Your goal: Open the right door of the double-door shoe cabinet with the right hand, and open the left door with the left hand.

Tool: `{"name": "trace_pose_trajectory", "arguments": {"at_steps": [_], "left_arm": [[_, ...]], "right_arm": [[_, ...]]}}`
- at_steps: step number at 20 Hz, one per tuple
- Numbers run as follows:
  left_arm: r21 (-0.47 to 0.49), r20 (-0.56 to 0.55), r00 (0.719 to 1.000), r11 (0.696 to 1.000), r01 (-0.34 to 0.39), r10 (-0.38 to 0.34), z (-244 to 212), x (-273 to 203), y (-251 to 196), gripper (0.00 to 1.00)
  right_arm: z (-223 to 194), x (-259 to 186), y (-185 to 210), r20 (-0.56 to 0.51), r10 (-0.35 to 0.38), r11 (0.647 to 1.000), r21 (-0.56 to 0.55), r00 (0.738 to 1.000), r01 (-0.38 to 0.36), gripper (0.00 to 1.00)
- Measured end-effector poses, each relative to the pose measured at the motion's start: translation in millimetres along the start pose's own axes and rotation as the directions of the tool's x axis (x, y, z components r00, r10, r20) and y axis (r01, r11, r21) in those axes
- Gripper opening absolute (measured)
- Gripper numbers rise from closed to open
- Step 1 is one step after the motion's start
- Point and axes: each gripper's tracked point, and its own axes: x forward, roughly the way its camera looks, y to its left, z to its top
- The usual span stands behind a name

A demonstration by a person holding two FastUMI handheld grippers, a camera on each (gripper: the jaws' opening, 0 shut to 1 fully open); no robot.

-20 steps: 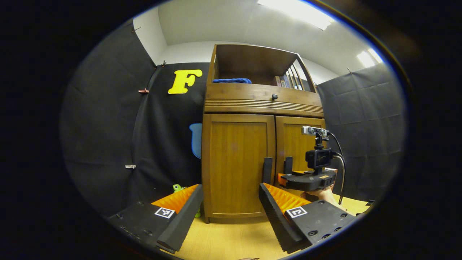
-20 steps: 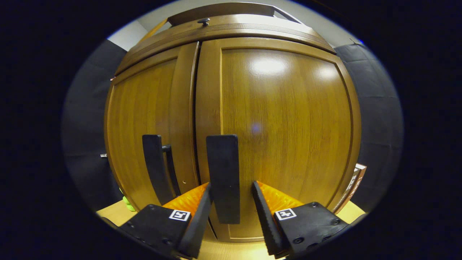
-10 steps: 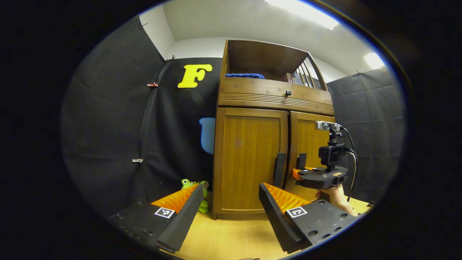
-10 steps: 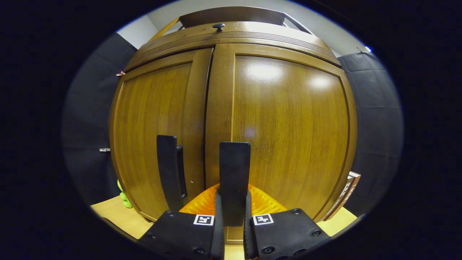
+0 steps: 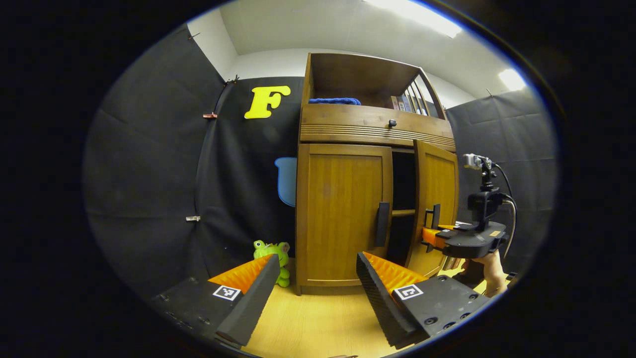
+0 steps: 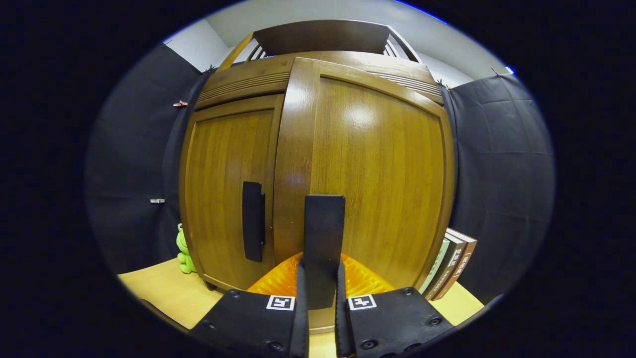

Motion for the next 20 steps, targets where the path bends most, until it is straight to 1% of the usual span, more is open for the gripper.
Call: {"name": "trace_pose_trajectory", "arguments": {"at_steps": [1,2,3,4,5,6,10,11,12,13,14,15,16,17,19,20], "left_arm": [[-0.002,0.002,1.0,1.0,0.006,-0.006,-0.2,-1.5,-3.6,0.96],[-0.003,0.004,1.0,1.0,0.011,-0.011,1.1,-3.0,-7.0,0.96],[-0.003,0.008,1.0,1.0,0.015,-0.015,1.3,-4.3,-10.3,0.96],[-0.003,0.011,1.0,1.0,0.018,-0.018,2.4,-5.6,-13.3,0.95],[-0.003,0.014,1.0,1.0,0.023,-0.023,2.3,-7.0,-16.2,0.95],[-0.003,0.018,0.999,1.0,0.028,-0.028,4.0,-7.7,-19.4,0.95],[-0.017,0.033,0.998,0.998,0.06,-0.059,7.2,-6.0,-33.4,0.96],[-0.019,0.033,0.997,0.998,0.068,-0.067,6.8,-5.1,-36.5,0.96],[-0.019,0.034,0.997,0.997,0.074,-0.074,7.8,-3.8,-40.0,0.96],[-0.018,0.036,0.996,0.997,0.08,-0.08,7.1,-1.2,-43.9,0.96],[-0.019,0.038,0.995,0.996,0.088,-0.088,7.6,1.5,-48.8,0.95],[-0.021,0.04,0.994,0.995,0.1,-0.099,6.7,3.9,-55.3,0.96],[-0.024,0.04,0.993,0.993,0.116,-0.115,6.4,5.9,-62.4,0.95],[-0.026,0.039,0.99,0.991,0.133,-0.132,5.8,8.1,-70.4,0.96],[-0.027,0.039,0.986,0.986,0.165,-0.164,4.4,12.1,-86.7,0.96],[-0.027,0.038,0.983,0.983,0.181,-0.18,4.2,14.5,-95.7,0.96]], "right_arm": [[0.6,-6.0,-2.9,0.0,0.002,1.0,-0.002,1.0,-0.002,0.19],[0.2,-11.1,-5.8,-0.004,0.006,1.0,-0.002,1.0,-0.006,0.19],[1.2,-16.4,-8.6,-0.005,0.011,1.0,0.001,1.0,-0.011,0.24],[0.2,-21.7,-10.8,-0.006,0.014,1.0,0.001,1.0,-0.014,0.19],[0.0,-27.3,-14.3,-0.008,0.015,1.0,0.001,1.0,-0.015,0.19],[0.8,-32.4,-18.3,-0.005,0.014,1.0,0.003,1.0,-0.014,0.24],[0.6,-54.0,-36.6,-0.005,0.003,1.0,0.012,1.0,-0.003,0.24],[1.4,-59.6,-41.6,-0.007,-0.001,1.0,0.013,1.0,0.001,0.19],[1.3,-66.1,-47.3,-0.009,-0.006,1.0,0.015,1.0,0.006,0.24],[1.7,-71.2,-52.7,-0.012,-0.011,1.0,0.015,1.0,0.012,0.19],[1.4,-76.3,-60.3,-0.013,-0.019,1.0,0.016,1.0,0.019,0.24],[1.4,-81.4,-66.9,-0.014,-0.026,1.0,0.016,1.0,0.026,0.19],[-0.1,-86.6,-74.3,-0.015,-0.034,0.999,0.018,0.999,0.034,0.24],[0.9,-90.7,-81.1,-0.014,-0.042,0.999,0.023,0.999,0.042,0.19],[-0.9,-100.5,-96.0,-0.018,-0.06,0.998,0.027,0.998,0.061,0.19],[-1.0,-104.6,-104.1,-0.021,-0.074,0.997,0.029,0.997,0.075,0.23]]}}
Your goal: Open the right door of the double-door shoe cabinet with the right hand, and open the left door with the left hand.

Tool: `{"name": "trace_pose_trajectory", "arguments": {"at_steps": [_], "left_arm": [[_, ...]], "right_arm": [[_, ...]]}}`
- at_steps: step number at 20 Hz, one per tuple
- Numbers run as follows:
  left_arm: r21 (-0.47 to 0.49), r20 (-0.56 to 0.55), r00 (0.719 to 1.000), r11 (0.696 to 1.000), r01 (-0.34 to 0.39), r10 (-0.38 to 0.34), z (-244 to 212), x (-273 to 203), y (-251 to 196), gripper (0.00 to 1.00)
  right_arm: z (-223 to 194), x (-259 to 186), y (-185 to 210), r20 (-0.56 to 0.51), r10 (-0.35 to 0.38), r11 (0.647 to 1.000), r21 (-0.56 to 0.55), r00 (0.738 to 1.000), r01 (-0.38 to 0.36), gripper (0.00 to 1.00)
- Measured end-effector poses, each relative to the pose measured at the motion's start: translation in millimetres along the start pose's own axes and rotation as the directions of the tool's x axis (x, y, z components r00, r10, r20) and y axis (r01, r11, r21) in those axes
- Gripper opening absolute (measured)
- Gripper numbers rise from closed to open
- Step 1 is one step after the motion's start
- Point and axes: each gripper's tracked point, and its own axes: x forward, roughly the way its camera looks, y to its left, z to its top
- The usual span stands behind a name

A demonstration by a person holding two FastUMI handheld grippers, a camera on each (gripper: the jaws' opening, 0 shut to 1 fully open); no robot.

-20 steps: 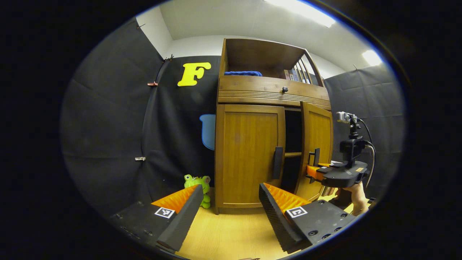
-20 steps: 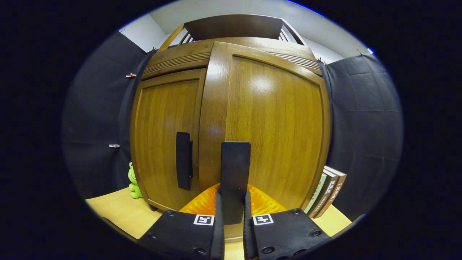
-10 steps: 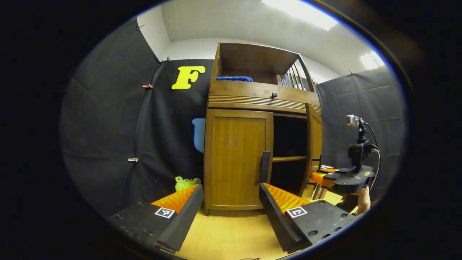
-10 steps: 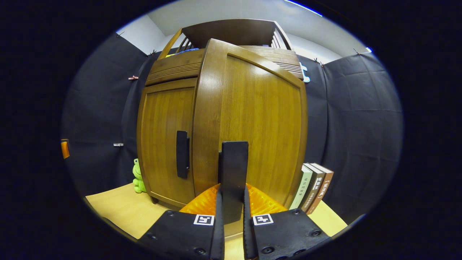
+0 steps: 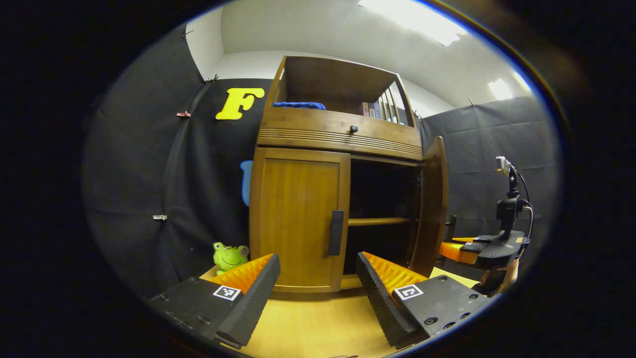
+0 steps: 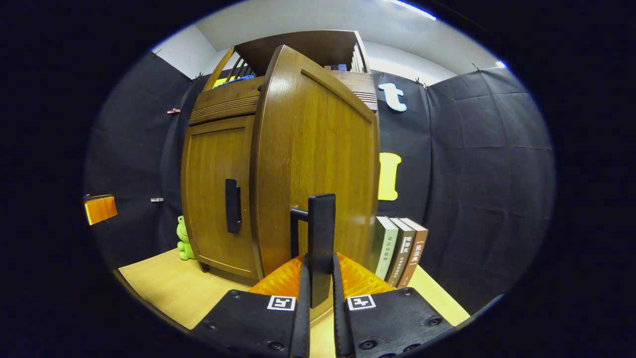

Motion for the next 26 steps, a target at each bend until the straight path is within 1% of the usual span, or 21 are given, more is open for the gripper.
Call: {"name": "trace_pose_trajectory", "arguments": {"at_steps": [5,6,7,8,9,10,11,13,14,15,17,18,19,20,22,24,26], "left_arm": [[-0.01,-0.02,0.996,0.997,0.081,-0.081,-13.0,22.2,-41.9,0.96],[-0.009,-0.026,0.995,0.996,0.092,-0.092,-15.1,28.1,-48.9,0.96],[-0.005,-0.031,0.994,0.995,0.101,-0.101,-17.3,33.9,-54.4,0.96],[-0.001,-0.029,0.994,0.995,0.105,-0.104,-18.0,41.3,-58.2,0.95],[0.004,-0.021,0.994,0.994,0.106,-0.105,-18.0,49.2,-59.8,0.95],[0.009,-0.008,0.995,0.995,0.104,-0.103,-15.7,58.8,-60.8,0.96],[0.014,0.005,0.995,0.995,0.1,-0.1,-14.9,69.9,-61.1,0.95],[0.019,0.032,0.996,0.996,0.085,-0.086,-12.5,96.4,-58.9,0.96],[0.017,0.041,0.997,0.998,0.068,-0.068,-12.0,111.2,-55.8,0.96],[0.008,0.044,0.998,0.999,0.048,-0.048,-15.3,127.7,-51.5,0.96],[-0.001,0.057,0.998,1.0,0.015,-0.015,-17.0,159.6,-48.2,0.96],[0.005,0.072,0.997,1.0,-0.004,0.004,-15.7,174.6,-46.1,0.95],[0.015,0.084,0.996,0.999,-0.03,0.029,-16.9,189.1,-42.3,0.95],[0.022,0.099,0.994,0.999,-0.047,0.045,-17.2,203.4,-39.0,0.96],[0.019,0.117,0.991,0.998,-0.068,0.065,-21.8,231.5,-33.9,0.95],[0.024,0.095,0.99,0.994,-0.105,0.102,-29.9,252.6,-24.3,0.95],[0.012,0.054,0.993,0.994,-0.109,0.108,-45.4,268.7,-17.7,0.95]], "right_arm": [[-5.3,-15.3,-32.3,-0.024,-0.04,0.999,-0.021,0.999,0.039,0.23],[-8.2,-18.1,-41.3,-0.03,-0.056,0.998,-0.035,0.998,0.055,0.18],[-10.0,-20.6,-49.5,-0.037,-0.073,0.996,-0.044,0.997,0.071,0.22],[-10.6,-23.0,-56.9,-0.04,-0.085,0.995,-0.049,0.996,0.083,0.18],[-9.6,-24.1,-66.9,-0.037,-0.104,0.993,-0.052,0.994,0.102,0.22],[-8.4,-28.2,-72.6,-0.034,-0.107,0.993,-0.047,0.994,0.105,0.17],[-6.8,-31.0,-77.6,-0.035,-0.107,0.994,-0.034,0.994,0.106,0.17],[-6.4,-35.0,-86.4,-0.037,-0.107,0.994,-0.02,0.994,0.106,0.14],[-7.1,-36.5,-93.0,-0.038,-0.114,0.993,-0.02,0.993,0.113,0.08],[-6.0,-38.1,-99.1,-0.034,-0.122,0.992,-0.023,0.992,0.121,0.12],[-3.0,-41.9,-109.3,-0.023,-0.133,0.991,-0.023,0.991,0.133,0.11],[-1.8,-43.8,-113.9,-0.019,-0.138,0.99,-0.02,0.99,0.137,0.08],[-0.5,-45.1,-118.8,-0.018,-0.144,0.99,-0.017,0.989,0.143,0.08],[-1.0,-43.8,-125.2,-0.018,-0.151,0.988,-0.015,0.988,0.151,0.12],[-2.2,-45.8,-138.4,-0.025,-0.158,0.987,-0.002,0.987,0.158,0.12],[-1.7,-46.0,-143.3,-0.029,-0.157,0.987,0.018,0.987,0.158,0.12],[-1.6,-46.1,-148.8,-0.028,-0.16,0.987,0.023,0.987,0.161,0.12]]}}
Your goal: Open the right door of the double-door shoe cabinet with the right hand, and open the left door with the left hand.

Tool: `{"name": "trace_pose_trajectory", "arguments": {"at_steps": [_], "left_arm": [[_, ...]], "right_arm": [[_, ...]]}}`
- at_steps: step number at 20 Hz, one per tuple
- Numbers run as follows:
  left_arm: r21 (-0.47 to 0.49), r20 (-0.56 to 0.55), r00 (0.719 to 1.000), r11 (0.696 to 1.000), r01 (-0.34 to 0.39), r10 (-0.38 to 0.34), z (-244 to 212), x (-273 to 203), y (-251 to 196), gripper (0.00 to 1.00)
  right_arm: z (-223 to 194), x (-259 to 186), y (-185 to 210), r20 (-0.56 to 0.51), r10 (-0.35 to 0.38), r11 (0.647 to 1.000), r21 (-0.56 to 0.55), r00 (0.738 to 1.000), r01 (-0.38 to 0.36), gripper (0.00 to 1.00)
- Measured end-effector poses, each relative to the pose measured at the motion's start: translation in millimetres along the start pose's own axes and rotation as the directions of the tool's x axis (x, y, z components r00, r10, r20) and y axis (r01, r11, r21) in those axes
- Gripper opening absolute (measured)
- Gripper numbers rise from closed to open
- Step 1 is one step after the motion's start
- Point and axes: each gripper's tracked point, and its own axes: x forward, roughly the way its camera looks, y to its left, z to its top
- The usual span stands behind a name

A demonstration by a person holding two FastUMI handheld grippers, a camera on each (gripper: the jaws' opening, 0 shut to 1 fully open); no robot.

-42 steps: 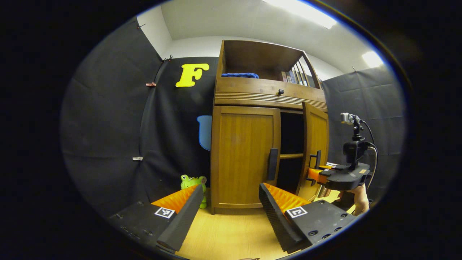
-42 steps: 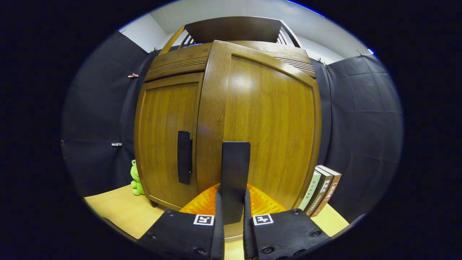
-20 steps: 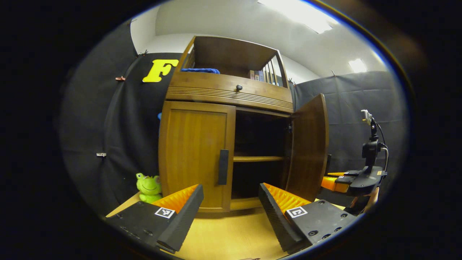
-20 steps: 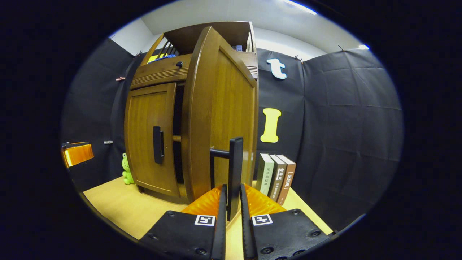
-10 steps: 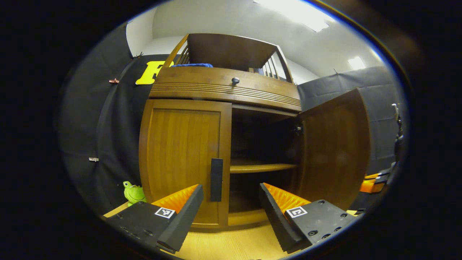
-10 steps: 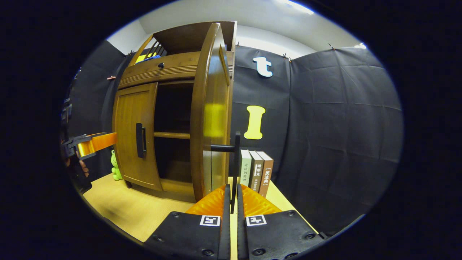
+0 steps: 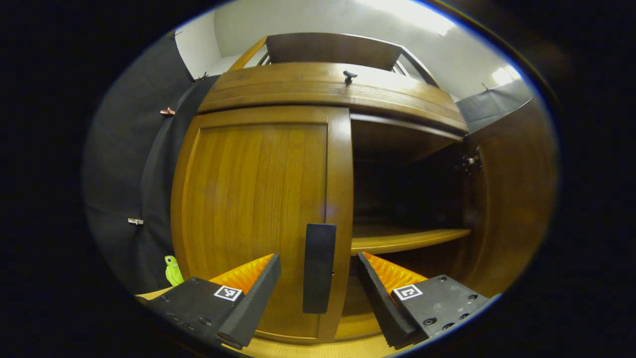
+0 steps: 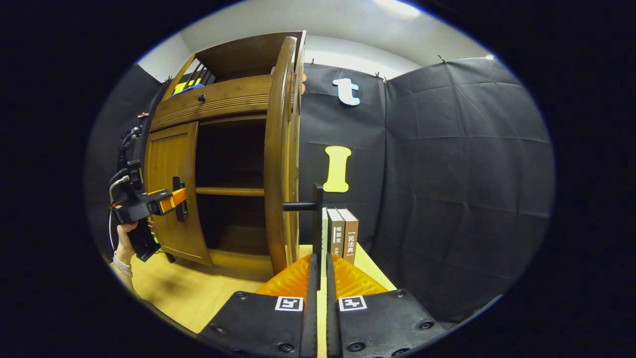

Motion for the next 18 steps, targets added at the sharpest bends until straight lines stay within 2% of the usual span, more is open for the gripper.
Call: {"name": "trace_pose_trajectory", "arguments": {"at_steps": [3,5,7,9,11,13,16,18], "left_arm": [[-0.014,-0.011,1.0,1.0,-0.022,0.022,-6.5,18.5,3.7,0.89],[-0.026,0.004,1.0,1.0,0.011,-0.011,-5.4,21.4,-1.9,0.78],[-0.011,0.018,1.0,1.0,0.006,-0.006,-2.2,19.2,-3.6,0.57],[0.037,0.012,1.0,0.999,-0.003,0.002,-3.2,19.8,-2.4,0.36],[0.014,-0.009,1.0,1.0,0.007,-0.007,-3.6,16.2,-3.1,0.35],[-0.017,-0.035,0.999,0.999,0.03,-0.03,-3.6,10.5,-2.9,0.33],[-0.004,-0.051,0.997,0.998,0.059,-0.059,-0.8,-12.7,1.3,0.31],[-0.014,-0.06,0.995,0.997,0.082,-0.083,0.3,-33.2,6.0,0.31]], "right_arm": [[4.1,-5.2,-13.5,0.028,-0.037,0.999,-0.025,0.999,0.037,0.15],[6.7,-12.7,-15.2,0.041,-0.035,0.999,-0.029,0.999,0.036,0.12],[10.2,-23.6,-14.2,0.053,-0.039,0.998,-0.043,0.998,0.041,0.08],[16.2,-30.3,-14.3,0.07,-0.046,0.997,-0.055,0.996,0.05,0.33],[23.0,-34.2,-10.4,0.088,-0.039,0.998,-0.051,0.995,0.043,0.29],[28.8,-38.0,-8.6,0.105,-0.042,0.997,-0.053,0.994,0.048,0.31],[34.6,-44.6,-0.9,0.113,-0.036,0.998,-0.042,0.993,0.041,0.83],[38.8,-49.3,9.6,0.12,-0.021,0.999,-0.036,0.993,0.025,0.88]]}}
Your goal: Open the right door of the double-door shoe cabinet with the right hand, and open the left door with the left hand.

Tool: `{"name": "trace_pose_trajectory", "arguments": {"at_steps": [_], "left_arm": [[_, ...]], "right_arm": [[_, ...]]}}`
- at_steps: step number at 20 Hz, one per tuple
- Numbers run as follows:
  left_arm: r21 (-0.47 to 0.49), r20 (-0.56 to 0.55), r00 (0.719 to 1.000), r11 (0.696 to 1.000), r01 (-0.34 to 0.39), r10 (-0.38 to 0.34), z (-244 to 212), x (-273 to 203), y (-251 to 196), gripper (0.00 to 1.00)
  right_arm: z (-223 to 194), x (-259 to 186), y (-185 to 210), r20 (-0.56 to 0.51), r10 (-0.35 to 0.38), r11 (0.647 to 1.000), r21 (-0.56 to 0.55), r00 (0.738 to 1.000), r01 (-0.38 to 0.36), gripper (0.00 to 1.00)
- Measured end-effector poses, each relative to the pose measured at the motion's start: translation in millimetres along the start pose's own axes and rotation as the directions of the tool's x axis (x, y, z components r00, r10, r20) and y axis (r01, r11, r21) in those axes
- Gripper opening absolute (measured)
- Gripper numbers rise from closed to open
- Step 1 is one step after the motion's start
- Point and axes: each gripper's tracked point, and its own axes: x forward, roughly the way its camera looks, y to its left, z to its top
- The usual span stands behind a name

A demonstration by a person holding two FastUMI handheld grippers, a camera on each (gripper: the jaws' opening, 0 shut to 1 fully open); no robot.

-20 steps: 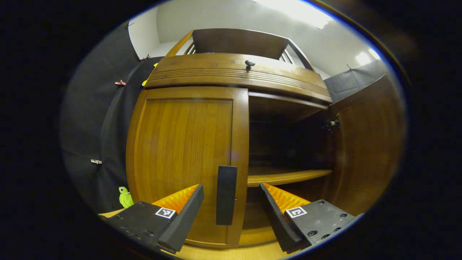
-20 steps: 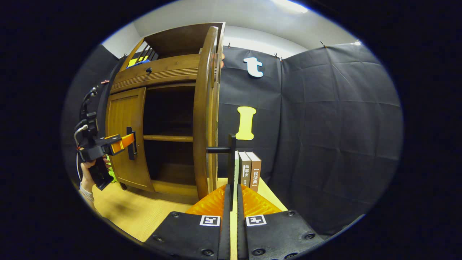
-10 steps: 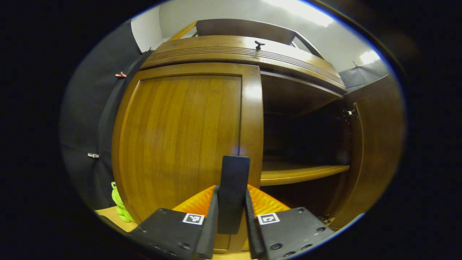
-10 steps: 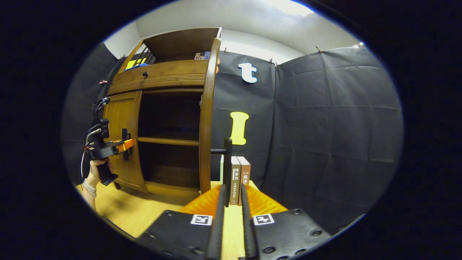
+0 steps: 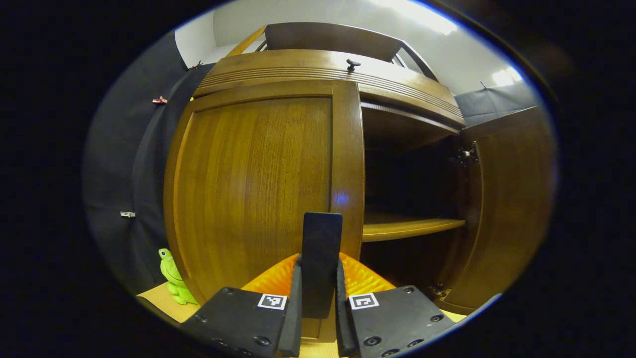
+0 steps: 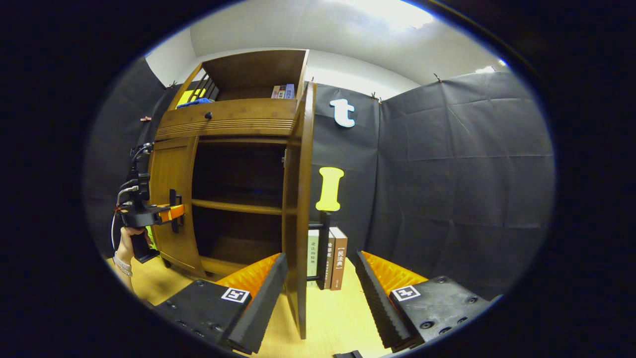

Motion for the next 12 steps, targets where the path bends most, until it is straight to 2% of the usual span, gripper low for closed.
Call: {"name": "trace_pose_trajectory", "arguments": {"at_steps": [5,8,11,12], "left_arm": [[-0.013,-0.026,0.998,0.998,0.054,-0.055,5.2,-55.3,14.3,0.31],[-0.016,-0.03,0.998,0.998,0.063,-0.064,8.0,-82.7,29.6,0.32],[-0.014,-0.031,0.998,0.999,0.046,-0.047,10.4,-107.7,47.1,0.31],[-0.013,-0.03,0.999,0.999,0.037,-0.037,12.6,-116.4,53.5,0.31]], "right_arm": [[14.9,-11.2,26.3,0.034,0.046,0.999,0.025,0.998,-0.047,0.84],[24.0,-16.8,46.4,0.051,0.08,0.996,0.043,0.996,-0.082,0.99],[30.8,-18.6,59.7,0.058,0.092,0.995,0.022,0.994,-0.094,0.96],[32.3,-21.0,63.7,0.061,0.098,0.995,0.011,0.993,-0.099,0.98]]}}
